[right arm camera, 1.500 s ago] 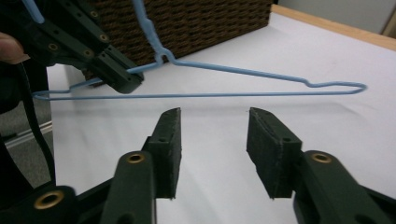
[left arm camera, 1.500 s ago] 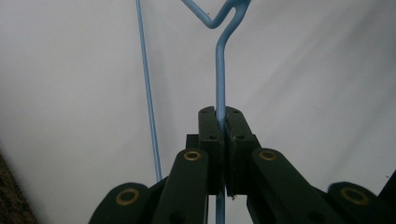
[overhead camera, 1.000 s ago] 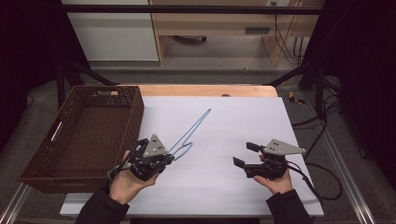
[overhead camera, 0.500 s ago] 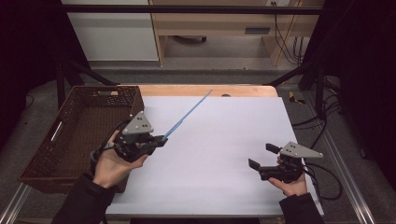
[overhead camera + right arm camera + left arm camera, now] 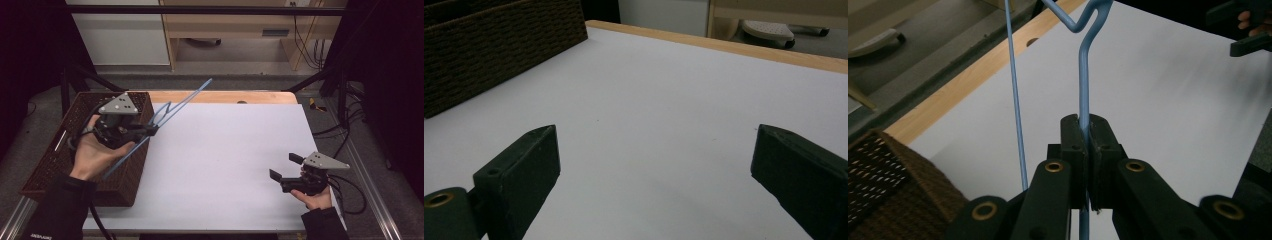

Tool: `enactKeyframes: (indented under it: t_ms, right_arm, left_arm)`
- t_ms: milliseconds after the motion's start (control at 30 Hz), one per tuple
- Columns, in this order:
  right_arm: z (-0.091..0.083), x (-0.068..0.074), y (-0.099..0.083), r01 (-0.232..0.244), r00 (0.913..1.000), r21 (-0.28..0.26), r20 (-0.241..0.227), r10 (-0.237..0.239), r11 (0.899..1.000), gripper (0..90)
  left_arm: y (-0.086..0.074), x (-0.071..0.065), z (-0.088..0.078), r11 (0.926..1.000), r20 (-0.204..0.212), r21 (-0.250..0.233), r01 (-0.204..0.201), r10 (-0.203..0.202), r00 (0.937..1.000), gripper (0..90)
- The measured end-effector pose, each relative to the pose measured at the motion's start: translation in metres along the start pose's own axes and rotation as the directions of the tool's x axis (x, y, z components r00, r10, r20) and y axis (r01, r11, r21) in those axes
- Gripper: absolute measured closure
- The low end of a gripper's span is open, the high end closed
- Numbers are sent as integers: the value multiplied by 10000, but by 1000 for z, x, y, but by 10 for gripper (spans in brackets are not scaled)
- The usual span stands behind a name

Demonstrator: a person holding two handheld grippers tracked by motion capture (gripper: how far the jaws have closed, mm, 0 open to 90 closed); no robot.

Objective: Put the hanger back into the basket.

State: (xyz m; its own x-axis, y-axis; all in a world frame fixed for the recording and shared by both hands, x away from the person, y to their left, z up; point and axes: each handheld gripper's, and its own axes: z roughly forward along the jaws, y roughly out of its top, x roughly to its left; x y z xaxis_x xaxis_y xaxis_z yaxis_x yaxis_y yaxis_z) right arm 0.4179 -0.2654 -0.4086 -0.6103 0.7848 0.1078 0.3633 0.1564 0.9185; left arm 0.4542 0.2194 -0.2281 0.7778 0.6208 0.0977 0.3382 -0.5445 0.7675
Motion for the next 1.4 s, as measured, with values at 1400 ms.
enactKeyframes:
  t_ms: [1400]
  right_arm:
    - [-1, -1, 0, 74, 9997, 26, 222, -74, 10000, 40]
  left_arm:
    - [-116, 119, -56, 9859, -1212, 357, 1633, -1579, 9800, 873]
